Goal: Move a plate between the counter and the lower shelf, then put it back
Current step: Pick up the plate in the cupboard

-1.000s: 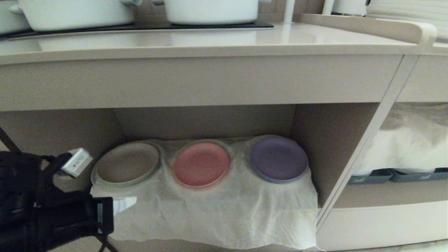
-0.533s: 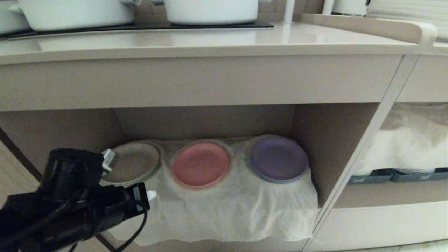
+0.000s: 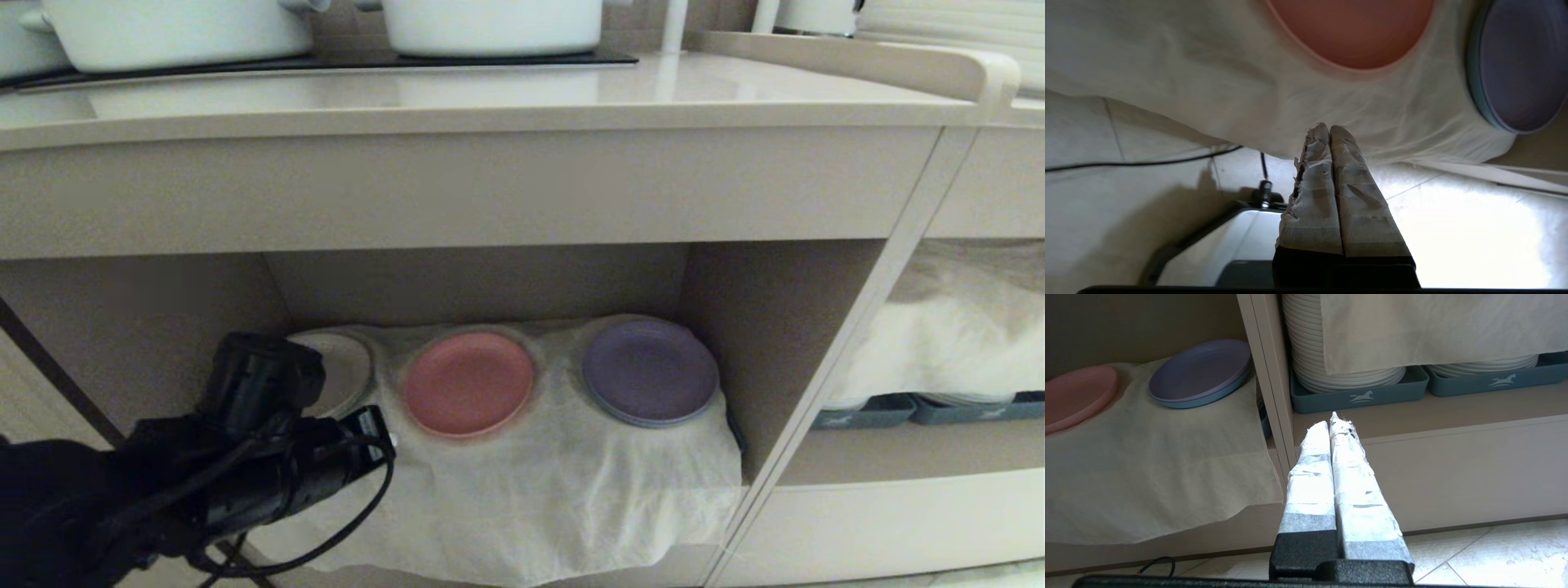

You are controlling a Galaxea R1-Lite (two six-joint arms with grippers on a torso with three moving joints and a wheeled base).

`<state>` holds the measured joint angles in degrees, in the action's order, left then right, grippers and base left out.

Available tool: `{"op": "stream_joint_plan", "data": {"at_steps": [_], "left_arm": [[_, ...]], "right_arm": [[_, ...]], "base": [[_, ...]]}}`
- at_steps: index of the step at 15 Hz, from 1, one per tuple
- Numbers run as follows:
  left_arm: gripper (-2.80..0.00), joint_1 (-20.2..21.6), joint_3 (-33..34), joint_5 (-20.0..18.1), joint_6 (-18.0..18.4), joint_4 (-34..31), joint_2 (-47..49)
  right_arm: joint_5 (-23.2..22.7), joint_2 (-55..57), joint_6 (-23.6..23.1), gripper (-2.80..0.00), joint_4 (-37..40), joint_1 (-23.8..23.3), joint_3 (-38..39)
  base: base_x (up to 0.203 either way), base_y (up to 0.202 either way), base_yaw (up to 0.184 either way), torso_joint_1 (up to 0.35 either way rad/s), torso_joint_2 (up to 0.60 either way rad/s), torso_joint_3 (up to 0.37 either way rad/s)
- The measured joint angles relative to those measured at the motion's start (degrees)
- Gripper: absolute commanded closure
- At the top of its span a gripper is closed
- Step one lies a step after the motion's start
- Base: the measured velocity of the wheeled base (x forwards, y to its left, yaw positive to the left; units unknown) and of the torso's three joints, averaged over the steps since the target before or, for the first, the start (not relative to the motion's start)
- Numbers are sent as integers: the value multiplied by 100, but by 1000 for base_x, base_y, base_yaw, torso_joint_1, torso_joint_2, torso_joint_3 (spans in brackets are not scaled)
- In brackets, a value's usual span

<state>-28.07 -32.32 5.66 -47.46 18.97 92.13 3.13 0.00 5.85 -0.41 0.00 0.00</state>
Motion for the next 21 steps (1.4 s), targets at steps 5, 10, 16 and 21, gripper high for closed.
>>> {"op": "stream_joint_plan", "data": {"at_steps": [5,10,16,21], "left_arm": [[0,-24,-96,302,-67,183,584],[-280,-24,-412,506,-284,188,1055],[-280,-15,-892,626,-316,140,1567],[-280,-13,-1207,825,-284,90,1939]], "right_arm": [[0,0,1,0,-1,0,0],[0,0,1,0,-1,0,0],[2,0,1,0,-1,0,0],[2,0,1,0,-1,0,0]], "base": [[0,0,0,0,0,0],[0,0,0,0,0,0],[0,0,0,0,0,0],[0,0,0,0,0,0]]}}
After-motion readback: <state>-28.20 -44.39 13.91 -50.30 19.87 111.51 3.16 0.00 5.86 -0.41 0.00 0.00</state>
